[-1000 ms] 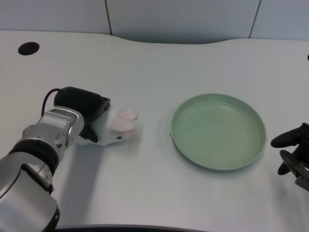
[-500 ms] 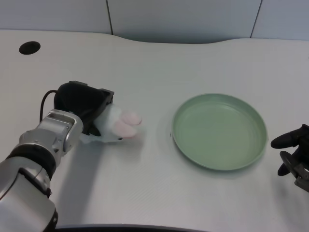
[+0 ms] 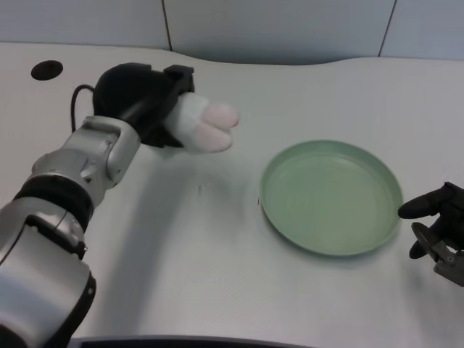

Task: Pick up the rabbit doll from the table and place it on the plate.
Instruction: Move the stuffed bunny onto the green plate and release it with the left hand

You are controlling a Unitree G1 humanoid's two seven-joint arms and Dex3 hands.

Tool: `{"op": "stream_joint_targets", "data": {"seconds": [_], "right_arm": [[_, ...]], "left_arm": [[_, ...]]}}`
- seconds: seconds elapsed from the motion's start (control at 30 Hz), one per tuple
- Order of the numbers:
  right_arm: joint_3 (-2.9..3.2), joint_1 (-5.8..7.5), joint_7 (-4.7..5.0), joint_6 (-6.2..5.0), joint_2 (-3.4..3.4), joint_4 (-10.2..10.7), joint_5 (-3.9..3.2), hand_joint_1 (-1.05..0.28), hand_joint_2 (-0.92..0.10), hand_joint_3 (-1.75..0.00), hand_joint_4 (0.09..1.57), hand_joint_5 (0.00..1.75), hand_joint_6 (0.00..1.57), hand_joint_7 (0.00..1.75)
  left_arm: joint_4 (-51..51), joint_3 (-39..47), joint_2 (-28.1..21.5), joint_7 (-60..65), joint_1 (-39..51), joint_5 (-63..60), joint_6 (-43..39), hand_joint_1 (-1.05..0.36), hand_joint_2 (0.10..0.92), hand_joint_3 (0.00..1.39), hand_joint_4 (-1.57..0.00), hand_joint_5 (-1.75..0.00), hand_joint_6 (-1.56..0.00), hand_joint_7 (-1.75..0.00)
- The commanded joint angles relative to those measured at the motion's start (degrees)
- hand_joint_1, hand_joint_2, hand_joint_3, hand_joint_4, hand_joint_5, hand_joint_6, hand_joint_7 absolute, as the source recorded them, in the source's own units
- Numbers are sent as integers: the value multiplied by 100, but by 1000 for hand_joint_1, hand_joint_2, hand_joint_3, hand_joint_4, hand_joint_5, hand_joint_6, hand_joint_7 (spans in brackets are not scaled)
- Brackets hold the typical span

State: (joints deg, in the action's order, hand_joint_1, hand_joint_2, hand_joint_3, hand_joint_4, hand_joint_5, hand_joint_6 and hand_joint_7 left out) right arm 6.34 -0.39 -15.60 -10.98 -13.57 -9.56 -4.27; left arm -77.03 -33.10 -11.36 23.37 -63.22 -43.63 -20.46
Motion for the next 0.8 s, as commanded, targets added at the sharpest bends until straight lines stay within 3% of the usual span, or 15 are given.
{"op": "stream_joint_targets", "data": {"seconds": [0.03, 0.13, 0.17, 0.37, 0.43, 0.5, 0.6, 0.63, 0.7, 0.8], "right_arm": [[9, -76, -8, -90, -31, -133, -10, -224, -921, -476, 481, 1590, 410, 1294], [8, -114, -24, -45, -31, -159, -33, -227, -921, -472, 481, 1586, 409, 1294], [6, -144, -36, -65, -49, -202, -20, -227, -921, -472, 480, 1585, 408, 1294], [105, -258, -146, -247, -79, -496, -122, -249, -921, -448, 473, 1576, 403, 1296], [180, -320, -101, -323, -40, -632, -174, -245, -921, -469, 489, 1588, 410, 1304], [207, -359, -37, -291, -16, -674, -184, -247, -921, -491, 494, 1596, 412, 1312], [186, -386, 42, -312, 33, -686, -155, -237, -921, -516, 482, 1606, 391, 1334], [187, -395, 50, -302, 70, -684, -189, -229, -921, -524, 467, 1622, 369, 1363], [176, -397, 100, -221, 109, -643, -187, -234, -921, -529, 453, 1632, 359, 1386], [155, -411, 112, -270, 100, -679, -143, -245, -921, -533, 450, 1641, 353, 1406]], "left_arm": [[128, 30, 221, 78, -335, 45, -270, -126, 858, 37, -801, -1746, -590, -1746], [136, 77, 348, 76, -371, 101, -492, -96, 862, 38, -820, -1746, -614, -1746], [137, 43, 455, 83, -413, 64, -466, -93, 863, 38, -823, -1746, -615, -1746], [126, -22, 975, 25, -558, 9, -330, -135, 854, 35, -891, -1746, -609, -1746], [116, -29, 1258, -192, -638, 47, -441, -131, 868, 41, -879, -1746, -606, -1746], [112, -57, 1536, -420, -718, 59, -493, -164, 892, 54, -876, -1746, -617, -1746], [118, -101, 1749, -513, -738, 20, -486, -217, 898, 57, -901, -1746, -648, -1746], [114, -114, 1809, -577, -741, 14, -488, -209, 888, 52, -914, -1746, -661, -1746], [102, -134, 1881, -631, -713, 2, -506, -192, 889, 56, -922, -1746, -674, -1746], [88, -190, 1929, -629, -643, -33, -521, -191, 888, 58, -922, -1746, -663, -1746]]}}
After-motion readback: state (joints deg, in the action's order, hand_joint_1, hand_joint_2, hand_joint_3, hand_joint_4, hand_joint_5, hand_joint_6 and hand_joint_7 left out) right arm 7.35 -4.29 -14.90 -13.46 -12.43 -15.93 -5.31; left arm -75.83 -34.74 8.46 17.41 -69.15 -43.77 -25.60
